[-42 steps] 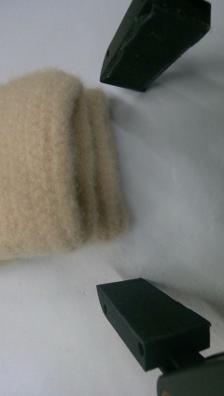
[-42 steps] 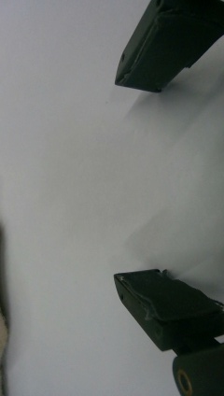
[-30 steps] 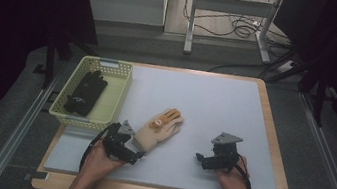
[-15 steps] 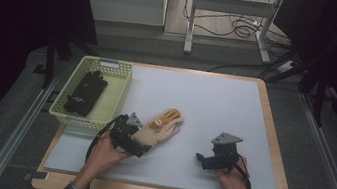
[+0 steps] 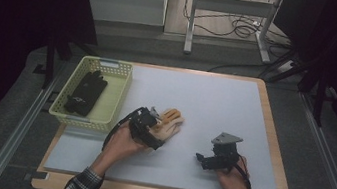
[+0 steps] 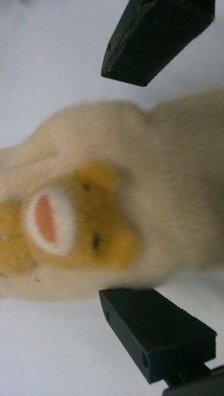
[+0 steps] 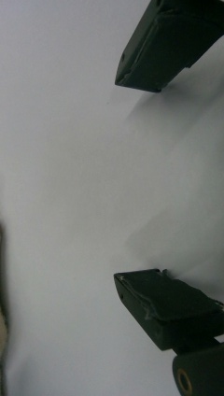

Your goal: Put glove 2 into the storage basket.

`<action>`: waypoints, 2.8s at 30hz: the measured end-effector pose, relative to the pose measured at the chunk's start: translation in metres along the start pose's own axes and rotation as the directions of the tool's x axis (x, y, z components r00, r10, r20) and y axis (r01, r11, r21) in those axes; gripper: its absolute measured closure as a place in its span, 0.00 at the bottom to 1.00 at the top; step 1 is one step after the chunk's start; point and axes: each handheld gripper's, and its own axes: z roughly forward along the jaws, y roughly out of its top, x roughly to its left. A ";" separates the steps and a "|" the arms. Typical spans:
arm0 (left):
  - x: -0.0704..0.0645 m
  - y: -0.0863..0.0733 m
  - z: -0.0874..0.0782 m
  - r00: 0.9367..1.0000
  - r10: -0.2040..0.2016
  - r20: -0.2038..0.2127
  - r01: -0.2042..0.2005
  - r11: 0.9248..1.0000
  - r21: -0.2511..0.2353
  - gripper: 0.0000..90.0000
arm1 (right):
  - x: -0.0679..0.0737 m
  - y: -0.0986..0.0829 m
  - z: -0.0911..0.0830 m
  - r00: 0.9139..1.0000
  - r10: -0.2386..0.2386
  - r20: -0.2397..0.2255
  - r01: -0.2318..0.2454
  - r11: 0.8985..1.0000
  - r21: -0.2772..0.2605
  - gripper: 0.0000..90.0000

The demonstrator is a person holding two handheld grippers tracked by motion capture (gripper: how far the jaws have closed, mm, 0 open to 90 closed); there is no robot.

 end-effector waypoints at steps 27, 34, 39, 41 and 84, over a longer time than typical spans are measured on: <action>0.002 0.004 0.005 1.000 -0.012 0.015 0.011 0.997 0.082 0.61 | 0.001 0.000 0.000 1.000 -0.002 0.003 0.002 1.000 -0.002 0.07; 0.015 0.008 -0.012 0.999 -0.044 0.008 0.043 0.998 0.038 0.61 | 0.001 0.000 0.000 1.000 -0.001 0.002 0.001 1.000 -0.001 0.07; 0.024 0.012 -0.029 0.998 -0.059 -0.005 0.059 0.998 0.008 0.60 | 0.000 0.000 0.000 1.000 -0.001 0.002 0.001 1.000 -0.002 0.07; 0.028 0.015 -0.037 0.998 -0.068 -0.011 0.068 0.998 -0.001 0.60 | 0.000 0.000 0.000 1.000 -0.001 0.002 0.001 1.000 -0.002 0.06; 0.167 -0.018 -0.129 0.876 -0.395 -0.277 0.382 0.918 -0.101 0.58 | 0.000 0.000 0.000 1.000 -0.003 0.002 0.003 1.000 -0.005 0.07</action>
